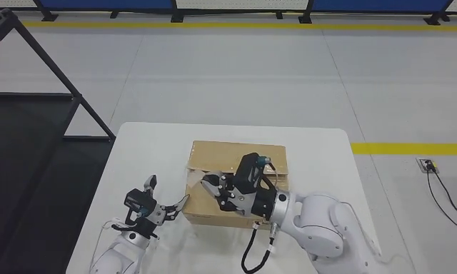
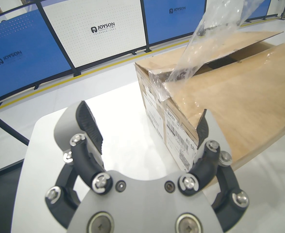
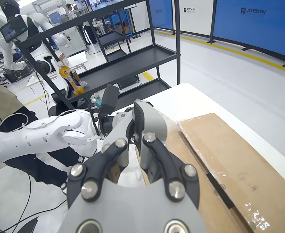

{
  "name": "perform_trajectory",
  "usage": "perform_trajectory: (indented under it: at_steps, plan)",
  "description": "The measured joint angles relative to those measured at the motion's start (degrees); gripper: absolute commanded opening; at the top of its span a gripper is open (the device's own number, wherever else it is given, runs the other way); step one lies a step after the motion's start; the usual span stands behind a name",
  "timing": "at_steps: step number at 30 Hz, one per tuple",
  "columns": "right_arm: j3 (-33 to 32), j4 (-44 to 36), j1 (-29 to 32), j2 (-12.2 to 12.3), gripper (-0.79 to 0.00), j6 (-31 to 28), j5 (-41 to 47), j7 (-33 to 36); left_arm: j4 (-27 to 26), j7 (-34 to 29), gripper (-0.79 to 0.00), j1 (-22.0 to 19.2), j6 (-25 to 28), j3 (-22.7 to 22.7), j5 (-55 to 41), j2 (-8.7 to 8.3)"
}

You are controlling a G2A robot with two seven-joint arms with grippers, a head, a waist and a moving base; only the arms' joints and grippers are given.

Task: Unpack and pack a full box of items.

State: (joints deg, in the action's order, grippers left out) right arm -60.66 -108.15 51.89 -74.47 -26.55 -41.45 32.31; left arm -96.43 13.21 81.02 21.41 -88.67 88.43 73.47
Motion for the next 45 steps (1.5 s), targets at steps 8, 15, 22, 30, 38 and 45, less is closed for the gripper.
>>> perform_trajectory:
  at_steps: [8,15,22,30,38,45]
  plan:
    - [-0.02,-0.33,-1.53,0.05,-0.785,-2.12,1.82,-0.11,0.14,0.09,0.000,0.24,0.15,-0.08,0.02,-0.35]
    - [-0.44,-1.20,-2.22,0.10,-0.785,-3.12,2.59,-1.73,0.08,0.23,0.000,0.42,0.04,0.02,-0.12,-0.60]
    - [-0.75,-2.07,-2.60,0.09,-0.785,-3.38,3.28,-3.83,-0.05,0.39,0.000,0.71,-0.06,0.10,-0.20,-0.85]
    - [-1.36,-3.65,-2.92,0.13,-0.785,-2.57,4.04,-5.02,-0.38,1.89,0.000,1.09,-1.43,-0.16,-1.85,-1.01]
    - [-0.87,-5.38,-5.02,-0.14,-0.785,4.47,7.76,-0.55,-1.51,6.14,0.000,1.55,-7.48,-2.48,-14.81,-0.36]
    - [-0.89,-5.54,-8.50,-0.44,-0.785,10.66,13.25,4.49,-1.97,8.41,0.000,1.82,-11.74,-3.40,-22.32,0.15]
